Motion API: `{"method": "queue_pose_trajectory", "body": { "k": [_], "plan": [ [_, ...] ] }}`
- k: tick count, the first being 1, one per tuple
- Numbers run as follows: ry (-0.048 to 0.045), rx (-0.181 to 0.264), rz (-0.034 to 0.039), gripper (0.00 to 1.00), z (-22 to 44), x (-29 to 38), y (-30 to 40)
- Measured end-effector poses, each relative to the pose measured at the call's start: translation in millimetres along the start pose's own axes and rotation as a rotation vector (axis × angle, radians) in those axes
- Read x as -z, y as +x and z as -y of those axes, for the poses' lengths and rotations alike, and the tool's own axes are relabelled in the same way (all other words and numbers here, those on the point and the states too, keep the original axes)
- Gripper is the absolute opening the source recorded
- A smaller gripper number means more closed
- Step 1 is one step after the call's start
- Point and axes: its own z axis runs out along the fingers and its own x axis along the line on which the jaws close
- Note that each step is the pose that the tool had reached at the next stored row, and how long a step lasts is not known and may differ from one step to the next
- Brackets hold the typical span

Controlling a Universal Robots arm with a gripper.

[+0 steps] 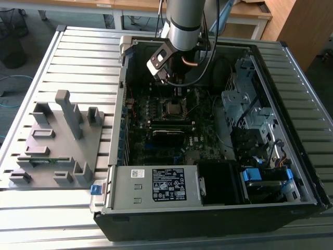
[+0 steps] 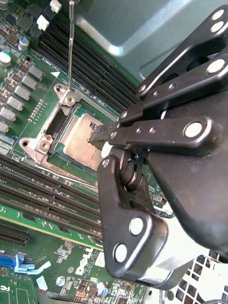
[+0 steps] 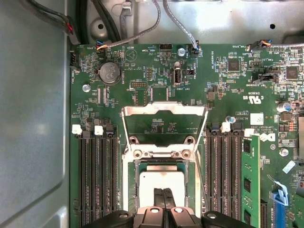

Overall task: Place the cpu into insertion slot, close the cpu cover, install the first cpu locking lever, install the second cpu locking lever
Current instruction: 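Place the cpu into insertion slot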

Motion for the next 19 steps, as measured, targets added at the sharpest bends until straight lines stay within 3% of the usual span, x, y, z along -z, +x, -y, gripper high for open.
{"method": "queue_pose_trajectory", "body": {
  "k": [19],
  "plan": [
    [-0.0001,0.0,-0.0006,0.1,-1.3,1.3,0.1]
  ]
}}
